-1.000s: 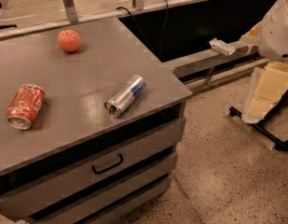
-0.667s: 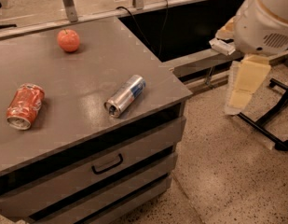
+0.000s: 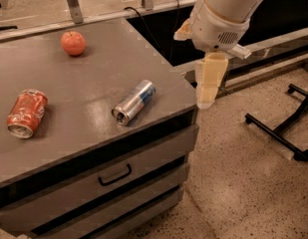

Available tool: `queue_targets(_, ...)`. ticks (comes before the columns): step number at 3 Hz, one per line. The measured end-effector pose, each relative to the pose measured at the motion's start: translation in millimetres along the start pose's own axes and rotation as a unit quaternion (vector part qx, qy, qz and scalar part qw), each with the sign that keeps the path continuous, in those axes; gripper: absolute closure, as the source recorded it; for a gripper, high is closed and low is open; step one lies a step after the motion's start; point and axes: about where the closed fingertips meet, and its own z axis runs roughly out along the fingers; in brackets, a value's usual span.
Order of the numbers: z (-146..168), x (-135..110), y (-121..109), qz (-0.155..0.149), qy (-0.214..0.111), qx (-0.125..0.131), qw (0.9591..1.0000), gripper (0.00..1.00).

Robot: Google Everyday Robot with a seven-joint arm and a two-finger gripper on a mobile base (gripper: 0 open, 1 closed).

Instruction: Place redbull can upright

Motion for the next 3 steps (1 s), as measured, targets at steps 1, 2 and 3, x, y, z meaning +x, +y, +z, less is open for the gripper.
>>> queue_targets(1, 30, -42, -15, -0.089, -0.024, -0.016, 0.9956, 0.00)
queue_targets(2, 61, -76, -20, -0.175, -0.041, -0.033, 0.9832, 0.00)
queue_targets(3, 95, -99, -20, -0.241, -0.047, -0.059, 0.9676, 0.00)
